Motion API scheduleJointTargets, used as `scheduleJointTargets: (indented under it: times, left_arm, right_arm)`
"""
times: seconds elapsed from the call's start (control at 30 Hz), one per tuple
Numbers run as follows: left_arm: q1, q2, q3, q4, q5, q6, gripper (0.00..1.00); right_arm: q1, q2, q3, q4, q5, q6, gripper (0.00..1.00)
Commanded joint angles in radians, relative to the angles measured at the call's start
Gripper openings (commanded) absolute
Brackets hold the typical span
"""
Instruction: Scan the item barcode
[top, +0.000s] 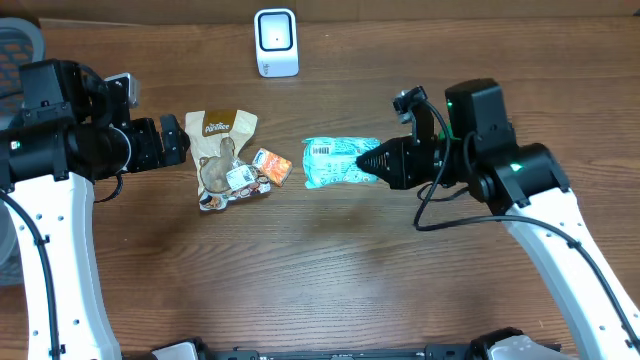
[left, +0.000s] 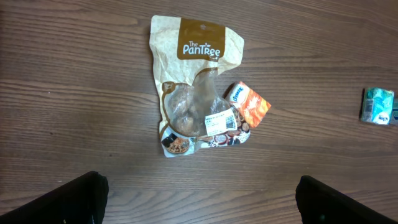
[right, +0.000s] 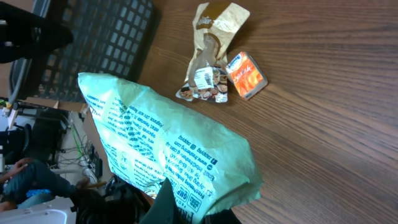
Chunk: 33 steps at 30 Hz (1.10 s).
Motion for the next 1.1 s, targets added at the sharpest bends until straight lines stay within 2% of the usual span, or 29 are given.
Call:
scheduleJointTargets:
  times: [0.0,0.17,0.3,0.4,0.53,0.63,0.7,0.87,1.07]
  left_arm:
    - [-0.006,-0.002,0.004,0.001,0.015,-0.007,0.99]
    - [-0.006,-0.002,0.004,0.001,0.015,-0.007,1.0]
    - [-0.006,-0.002,0.004,0.001,0.015,-0.007,1.0]
    - [-0.006,-0.002,0.004,0.001,0.015,-0.007,1.0]
    - [-0.006,-0.002,0.004,0.001,0.015,-0.007,1.0]
    - [-0.006,-0.002,0.004,0.001,0.015,-0.007,1.0]
    - [-0.006,-0.002,0.004,0.001,0.015,-0.007,1.0]
    - [-0.006,-0.002,0.004,0.001,0.015,-0.007,0.99]
    - [-0.006,-0.002,0.004,0.001,0.015,-0.007,0.99]
  right_arm:
    - [-0.001,-0.021,0.027,-0.003,0.021,-0.006,0.04]
    - [0.008,-0.016,0.041,-0.031,0.196,0.08,0.04]
    - [0.028,0.048,0.161,-0.074,0.349,0.099,0.04]
    - [0.047,0.169,0.347,-0.145,0.45,0.091,0.04]
    - [0.088,0.4,0.68,-0.266,0.603,0.037,0.04]
    - [0.137,0.591,0.942,-0.287,0.806,-0.031,0.04]
    - [0.167,0.661,1.012,-0.23,0.929,-0.092,0.04]
    - [0.245,0.781,1.018,0.081,1.218,-0.328,0.04]
    - [0.279,0.927,1.017,0.435,1.299,-0.809,0.04]
